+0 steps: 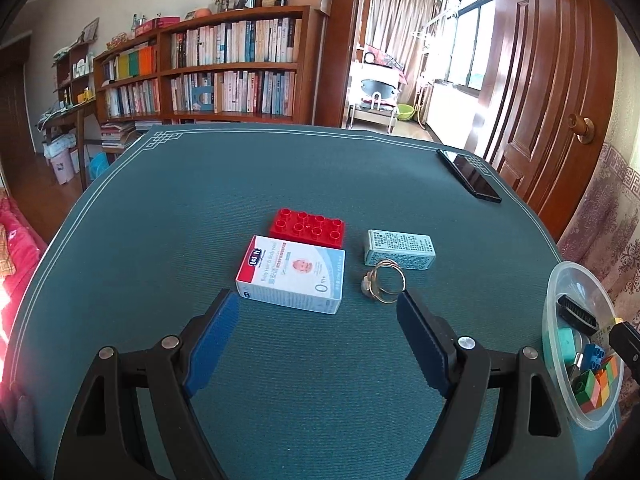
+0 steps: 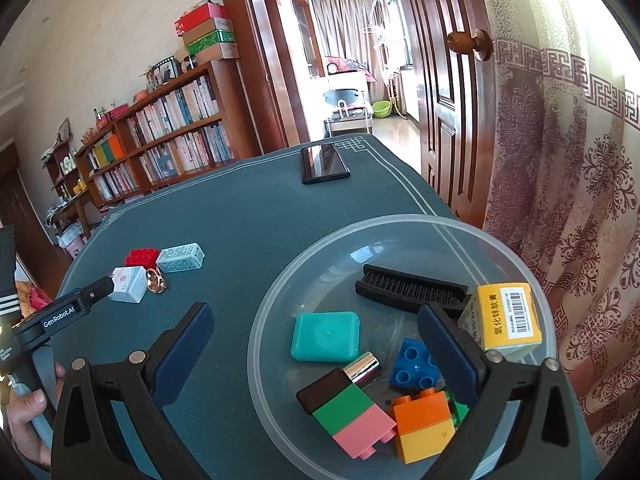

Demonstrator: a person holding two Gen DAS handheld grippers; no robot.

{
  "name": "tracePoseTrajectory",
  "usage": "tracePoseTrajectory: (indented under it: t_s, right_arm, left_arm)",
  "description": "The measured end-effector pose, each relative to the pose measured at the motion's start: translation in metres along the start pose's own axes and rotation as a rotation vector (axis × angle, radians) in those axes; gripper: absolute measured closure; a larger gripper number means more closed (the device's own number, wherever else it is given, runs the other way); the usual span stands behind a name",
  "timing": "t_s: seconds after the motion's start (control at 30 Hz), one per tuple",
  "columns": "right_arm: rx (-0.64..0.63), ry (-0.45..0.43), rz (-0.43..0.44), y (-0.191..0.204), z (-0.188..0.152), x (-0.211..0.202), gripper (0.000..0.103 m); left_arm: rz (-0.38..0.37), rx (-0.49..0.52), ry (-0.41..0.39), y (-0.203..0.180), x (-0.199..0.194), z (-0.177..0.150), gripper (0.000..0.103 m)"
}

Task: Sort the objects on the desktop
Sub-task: 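Position the left gripper fingers around the white baby wash box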

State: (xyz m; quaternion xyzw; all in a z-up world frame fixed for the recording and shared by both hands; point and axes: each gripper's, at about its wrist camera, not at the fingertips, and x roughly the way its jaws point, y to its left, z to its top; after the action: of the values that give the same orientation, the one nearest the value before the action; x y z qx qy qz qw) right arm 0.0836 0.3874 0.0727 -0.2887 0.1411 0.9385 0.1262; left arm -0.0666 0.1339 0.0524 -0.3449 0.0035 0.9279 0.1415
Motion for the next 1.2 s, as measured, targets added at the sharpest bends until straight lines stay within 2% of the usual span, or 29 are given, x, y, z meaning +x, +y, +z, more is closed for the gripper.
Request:
tracePoseTrajectory:
  t_s: [0.17, 0.3, 0.43, 0.77, 0.93, 1.03, 1.2]
  right_arm:
    - [-0.015, -0.006, 0.02, 0.012, 0.003, 0.003, 0.001]
    - [-0.037, -0.004, 0.041, 0.025, 0.003, 0.006, 0.001]
    - [-0.058, 0.0, 0.055, 0.036, 0.001, 0.01, 0.001]
    - [-0.083, 0.012, 0.107, 0.062, 0.001, 0.023, 0.001]
    - [-0.113, 0.03, 0.13, 0.078, 0.002, 0.037, 0.001]
    - [-0.137, 0.052, 0.138, 0.089, 0.0, 0.047, 0.001]
    - [-0.163, 0.083, 0.136, 0.099, -0.003, 0.061, 0.001]
  left_arm:
    - [0.023, 0.015, 0.024, 0.016, 0.01, 0.004, 0.019]
    - [0.004, 0.027, 0.036, 0.022, 0.018, 0.007, 0.019]
    - [-0.025, 0.052, 0.052, 0.022, 0.029, 0.01, 0.019]
    - [-0.022, 0.1, 0.068, 0.018, 0.051, 0.011, 0.019]
    - [-0.063, 0.086, 0.081, 0.023, 0.061, 0.013, 0.018]
    - [-0.066, 0.072, 0.081, 0.027, 0.063, 0.013, 0.012]
    - [-0.115, 0.035, 0.094, 0.034, 0.067, 0.012, 0.011]
